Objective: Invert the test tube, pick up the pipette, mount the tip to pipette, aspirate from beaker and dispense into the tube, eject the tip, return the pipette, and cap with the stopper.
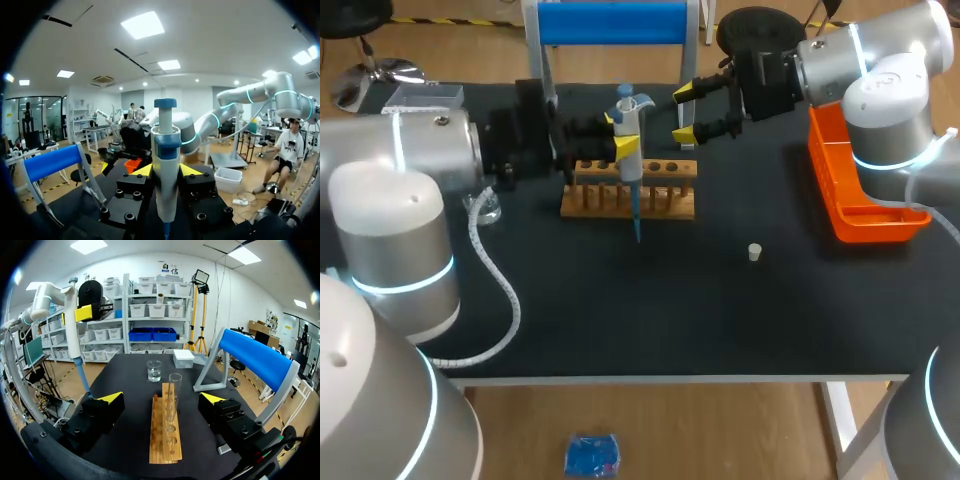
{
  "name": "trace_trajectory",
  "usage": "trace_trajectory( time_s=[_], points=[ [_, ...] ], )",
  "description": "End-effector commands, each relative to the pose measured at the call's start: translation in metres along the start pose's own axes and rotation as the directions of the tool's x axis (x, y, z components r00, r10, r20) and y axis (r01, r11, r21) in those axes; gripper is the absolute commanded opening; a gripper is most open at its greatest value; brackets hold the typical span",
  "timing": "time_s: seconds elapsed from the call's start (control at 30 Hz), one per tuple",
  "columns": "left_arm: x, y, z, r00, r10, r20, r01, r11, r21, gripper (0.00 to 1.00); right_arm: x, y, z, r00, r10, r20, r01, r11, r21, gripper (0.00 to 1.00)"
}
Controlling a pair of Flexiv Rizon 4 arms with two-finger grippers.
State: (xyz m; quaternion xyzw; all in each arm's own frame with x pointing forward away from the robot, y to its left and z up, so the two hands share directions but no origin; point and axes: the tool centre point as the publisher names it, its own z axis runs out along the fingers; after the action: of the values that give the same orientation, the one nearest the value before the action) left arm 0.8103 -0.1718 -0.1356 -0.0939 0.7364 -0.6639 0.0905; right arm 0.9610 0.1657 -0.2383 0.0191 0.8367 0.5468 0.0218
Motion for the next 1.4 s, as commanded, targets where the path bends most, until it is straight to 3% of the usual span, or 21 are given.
trace_trajectory(
  time_s=[0.03, 0.33, 0.63, 1.4],
  points=[
    [-0.006, -0.001, 0.007, 1.0, 0.002, -0.008, -0.002, 1.0, -0.017, 0.0, 0.0, 0.0, 0.0, 1.0, -0.001, 0.001, 0.001, 1.0, 0.0, 1.0],
    [-0.006, 0.001, 0.015, 0.999, 0.019, -0.043, -0.02, 0.999, -0.025, 0.0, 0.0, 0.0, 0.0, 1.0, -0.001, 0.001, 0.001, 1.0, 0.0, 1.0],
    [-0.005, 0.002, 0.023, 0.991, 0.038, -0.132, -0.046, 0.997, -0.06, 0.0, 0.0, 0.0, 0.0, 1.0, -0.001, 0.001, 0.001, 1.0, 0.0, 1.0],
    [-0.002, 0.005, 0.023, 0.988, 0.03, -0.155, -0.043, 0.996, -0.084, 0.0, 0.0, 0.0, 0.0, 1.0, -0.001, 0.001, 0.001, 1.0, 0.0, 1.0]
  ],
)
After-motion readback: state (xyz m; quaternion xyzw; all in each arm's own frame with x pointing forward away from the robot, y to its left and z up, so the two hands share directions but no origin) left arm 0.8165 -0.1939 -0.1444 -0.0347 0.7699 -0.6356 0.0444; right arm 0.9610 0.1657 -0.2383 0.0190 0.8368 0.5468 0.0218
